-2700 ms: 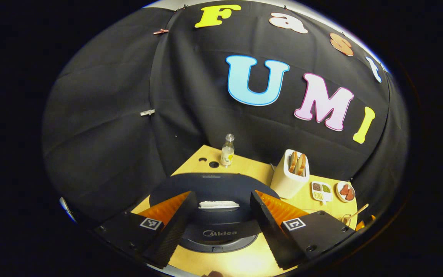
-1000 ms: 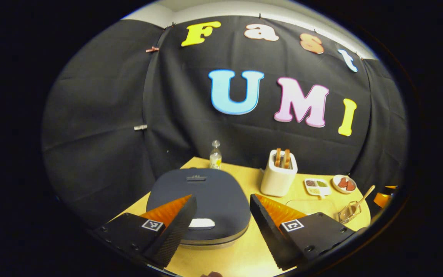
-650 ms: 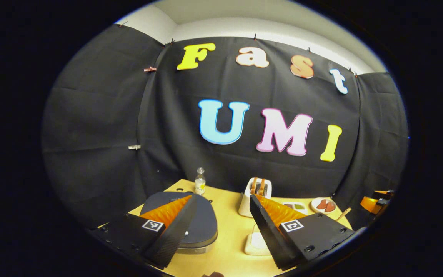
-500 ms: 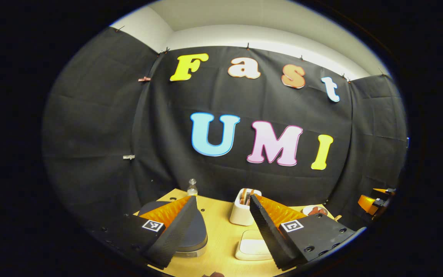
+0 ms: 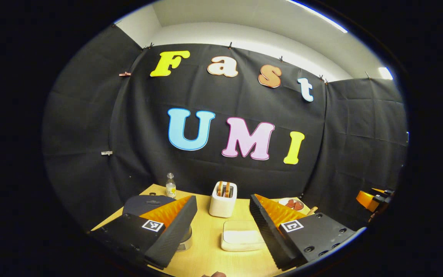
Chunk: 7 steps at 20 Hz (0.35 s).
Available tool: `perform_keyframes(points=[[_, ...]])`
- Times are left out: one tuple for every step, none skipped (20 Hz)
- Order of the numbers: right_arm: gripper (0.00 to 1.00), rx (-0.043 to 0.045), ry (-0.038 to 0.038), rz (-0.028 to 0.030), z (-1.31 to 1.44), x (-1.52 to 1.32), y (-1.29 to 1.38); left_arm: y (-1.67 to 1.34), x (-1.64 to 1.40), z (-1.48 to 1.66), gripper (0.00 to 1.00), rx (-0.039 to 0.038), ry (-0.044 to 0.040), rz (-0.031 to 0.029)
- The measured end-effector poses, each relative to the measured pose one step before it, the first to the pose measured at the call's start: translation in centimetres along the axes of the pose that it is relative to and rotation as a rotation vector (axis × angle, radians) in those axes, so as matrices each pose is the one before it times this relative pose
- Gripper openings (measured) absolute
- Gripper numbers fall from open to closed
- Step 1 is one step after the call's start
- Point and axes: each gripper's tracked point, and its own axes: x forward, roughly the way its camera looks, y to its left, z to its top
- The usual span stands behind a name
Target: Close the left gripper, press the button to open the rice cooker; take a wooden spoon from the chopstick holder with the right hand, scoop a spoonful of rice and pour it into the rice cooker, then put the wooden spoon back into the chopstick holder.
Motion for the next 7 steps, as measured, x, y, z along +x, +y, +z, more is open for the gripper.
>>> perform_keyframes(points=[[0.98, -0.00539, 0.00837, -0.00186, -0.474, -1.183, 0.340, 0.920, -0.811, -1.304, 0.95, 0.00107, 0.02283, 0.00508], [0.98, -0.00359, 0.00613, -0.00122, -0.370, -0.938, 0.300, 0.561, -0.764, -1.074, 0.95, -0.00538, 0.02471, 0.00037], [0.98, 0.00129, -0.00079, 0.00053, -0.082, -0.948, 0.359, 0.113, -0.656, -0.505, 0.95, -0.00966, 0.00857, -0.01265], [0.98, 0.00425, 0.00341, -0.00026, -0.142, -0.727, 0.386, 0.177, -0.673, -0.256, 0.95, -0.00272, 0.00205, -0.00974], [0.98, 0.00646, 0.00377, 0.00609, -0.154, -0.781, 0.481, 0.638, -0.512, -0.228, 0.95, 0.00645, -0.00011, 0.00176], [0.98, 0.00438, 0.00328, 0.00581, -0.129, -0.703, 0.480, 0.662, -0.539, -0.075, 0.95, 0.01060, -0.00429, 0.01028], [0.98, -0.00249, 0.00040, 0.00522, -0.097, -0.577, 0.310, 0.616, -0.499, -0.132, 0.95, 0.00598, -0.00096, 0.01390]])
